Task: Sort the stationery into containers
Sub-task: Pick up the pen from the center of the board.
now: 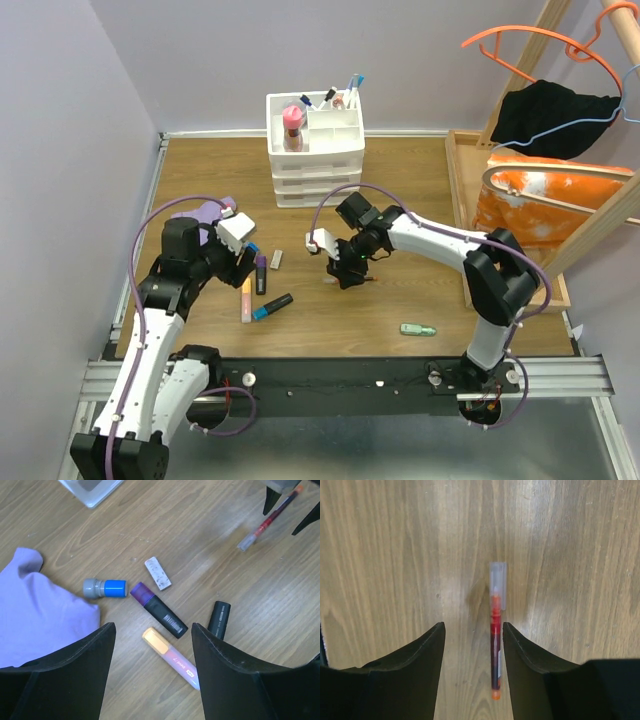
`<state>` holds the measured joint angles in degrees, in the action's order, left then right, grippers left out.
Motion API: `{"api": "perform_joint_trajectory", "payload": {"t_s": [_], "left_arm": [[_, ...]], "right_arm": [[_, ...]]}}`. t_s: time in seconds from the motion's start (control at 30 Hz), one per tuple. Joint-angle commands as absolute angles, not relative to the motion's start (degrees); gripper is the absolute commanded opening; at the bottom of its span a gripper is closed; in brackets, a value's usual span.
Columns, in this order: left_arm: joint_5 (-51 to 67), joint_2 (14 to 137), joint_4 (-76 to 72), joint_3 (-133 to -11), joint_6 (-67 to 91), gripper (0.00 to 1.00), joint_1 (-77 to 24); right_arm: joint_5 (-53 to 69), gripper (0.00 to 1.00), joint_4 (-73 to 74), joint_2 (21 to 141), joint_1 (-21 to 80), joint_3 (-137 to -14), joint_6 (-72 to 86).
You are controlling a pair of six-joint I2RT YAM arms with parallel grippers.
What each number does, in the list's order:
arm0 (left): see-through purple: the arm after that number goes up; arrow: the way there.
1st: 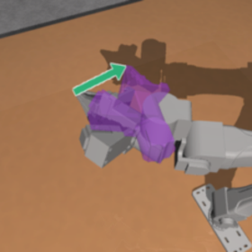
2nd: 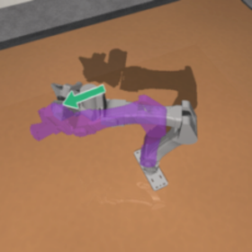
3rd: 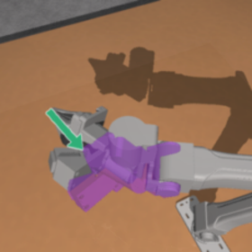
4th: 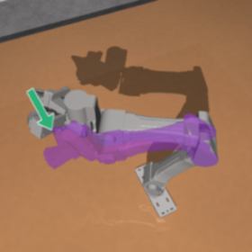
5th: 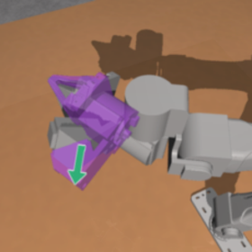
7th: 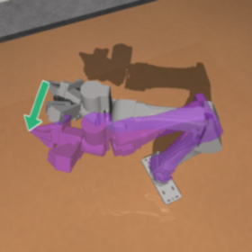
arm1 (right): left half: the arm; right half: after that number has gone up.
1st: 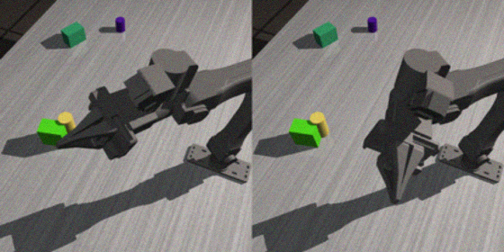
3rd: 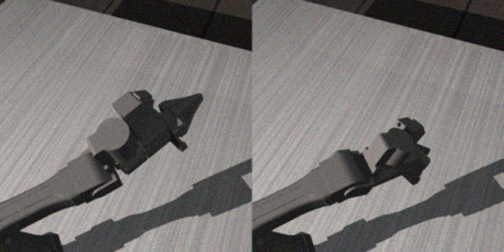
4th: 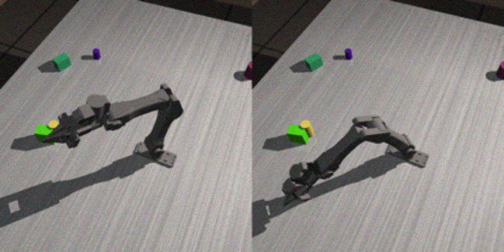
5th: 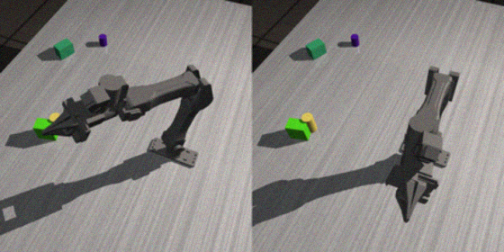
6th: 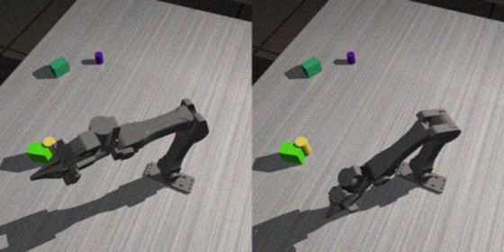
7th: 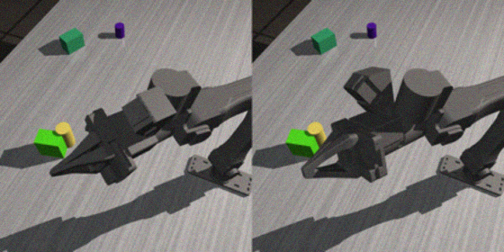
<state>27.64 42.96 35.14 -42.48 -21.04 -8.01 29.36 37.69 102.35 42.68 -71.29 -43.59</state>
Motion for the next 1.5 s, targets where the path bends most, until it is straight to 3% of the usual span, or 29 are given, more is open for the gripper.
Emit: {"api": "perform_joint_trajectory", "payload": {"t_s": [0.0,0.57,0.67,0.8,0.97,1.17,1.33,1.4,1.47], "left_arm": [[27.0,41.0,36.6,-42.6,-19.2,0.71,-4.7],[27.6,40.8,33.8,-41.9,-16.6,0.72,-1.6],[27.7,41.0,33.4,-41.8,-16.5,0.72,-1.3],[27.9,41.3,33.4,-41.9,-16.4,0.72,-1.2],[28.3,42.4,33.5,-43.2,-17.6,0.72,-1.2],[29.1,44.9,30.2,-44.5,-16.4,0.72,-1.2],[29.7,46.0,28.6,-44.3,-15.4,0.72,-1.2],[29.8,46.1,28.8,-44.4,-15.2,0.72,-1.2],[29.6,46.1,28.9,-44.4,-15.3,0.72,-1.2]], "right_arm": [[28.1,0.55,38.9,107.2,43.5,-75.8,-45.1],[16.3,0.44,31.3,113.2,47.5,-73.6,-43.8],[14.7,0.38,30.2,114.0,48.8,-72.2,-42.8],[17.3,0.13,36.1,114.9,49.2,-75.3,-41.9],[26.4,0.01,44.1,107.3,49.1,-92.3,-40.2],[32.8,0.01,52.3,108.9,46.4,-127.1,-32.8],[38.7,0.01,37.8,110.1,39.0,-134.8,-17.8],[39.8,0.01,18.6,106.1,34.4,-129.0,-7.8],[37.1,0.01,1.5,100.6,31.7,-113.8,-3.6]]}}
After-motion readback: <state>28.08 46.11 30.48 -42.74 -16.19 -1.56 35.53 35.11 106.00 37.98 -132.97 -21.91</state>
